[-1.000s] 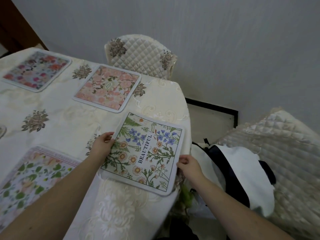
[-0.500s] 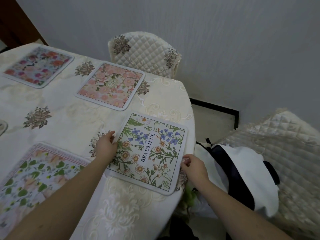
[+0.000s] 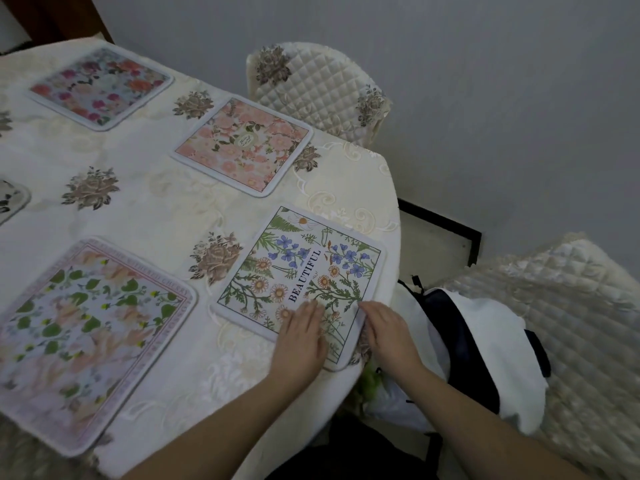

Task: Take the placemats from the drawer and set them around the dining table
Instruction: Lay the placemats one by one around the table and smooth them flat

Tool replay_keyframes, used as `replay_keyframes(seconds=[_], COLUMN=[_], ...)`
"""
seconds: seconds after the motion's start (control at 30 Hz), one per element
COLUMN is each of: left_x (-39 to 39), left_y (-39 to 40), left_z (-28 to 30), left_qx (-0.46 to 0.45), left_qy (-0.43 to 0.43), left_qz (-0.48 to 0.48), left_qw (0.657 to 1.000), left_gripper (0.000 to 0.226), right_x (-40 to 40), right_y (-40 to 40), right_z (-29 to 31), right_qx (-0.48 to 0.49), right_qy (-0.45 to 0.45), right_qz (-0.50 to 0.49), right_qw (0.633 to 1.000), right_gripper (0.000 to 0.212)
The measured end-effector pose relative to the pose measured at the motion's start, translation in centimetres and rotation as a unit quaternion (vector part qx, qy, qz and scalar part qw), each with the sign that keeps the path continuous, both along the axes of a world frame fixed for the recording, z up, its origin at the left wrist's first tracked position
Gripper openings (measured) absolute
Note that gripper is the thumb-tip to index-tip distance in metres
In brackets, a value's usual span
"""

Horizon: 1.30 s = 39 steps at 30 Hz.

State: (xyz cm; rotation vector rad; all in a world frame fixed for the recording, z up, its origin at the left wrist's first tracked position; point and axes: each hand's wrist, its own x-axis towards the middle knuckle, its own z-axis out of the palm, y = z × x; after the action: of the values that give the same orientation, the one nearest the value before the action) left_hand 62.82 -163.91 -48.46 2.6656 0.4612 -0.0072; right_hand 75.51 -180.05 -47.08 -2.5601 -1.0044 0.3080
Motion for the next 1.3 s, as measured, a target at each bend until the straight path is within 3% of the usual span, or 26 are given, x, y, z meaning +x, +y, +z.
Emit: replay_keyframes(seconds=[0.13, 0.23, 0.5, 0.67, 0.83, 1.13, 1.3], left_x=[0.2, 1.1, 1.7, 1.3, 0.4, -2.5, -4.0], left_y=[-3.1, -4.7, -6.3, -5.6, -3.5, 1.1, 2.6], left_z=[-1.0, -1.1, -1.7, -1.4, -1.1, -0.2, 0.6], left_qx=[0.018, 0.016, 0.041, 0.052, 0.063, 0.052, 0.054], left_qy=[0.041, 0.067, 0.109, 0.128, 0.154, 0.199, 0.213], left_qz=[-0.022, 0.021, 0.078, 0.068, 0.059, 0.136, 0.174], left_qw=[0.999, 0.997, 0.990, 0.988, 0.984, 0.969, 0.960], left_gripper=[0.058, 0.060, 0.064, 0.066, 0.073, 0.083, 0.083], right_x=[1.7, 2.8, 4.9, 7.5, 12.7, 16.1, 15.6], right_y=[0.1, 0.3, -0.5, -0.3, 0.0, 0.5, 0.9], right_z=[-1.3, -1.8, -2.5, -2.9, -2.6, -2.0, -1.9], right_qx=[-0.038, -0.082, -0.113, -0.118, -0.152, -0.160, -0.156], right_qy=[-0.032, -0.058, -0.045, -0.007, -0.034, 0.003, -0.002], right_qz=[0.129, 0.218, 0.286, 0.245, 0.218, 0.197, 0.183], right_qw=[0.990, 0.971, 0.950, 0.962, 0.963, 0.967, 0.971], right_gripper=[0.050, 0.051, 0.058, 0.064, 0.068, 0.085, 0.069])
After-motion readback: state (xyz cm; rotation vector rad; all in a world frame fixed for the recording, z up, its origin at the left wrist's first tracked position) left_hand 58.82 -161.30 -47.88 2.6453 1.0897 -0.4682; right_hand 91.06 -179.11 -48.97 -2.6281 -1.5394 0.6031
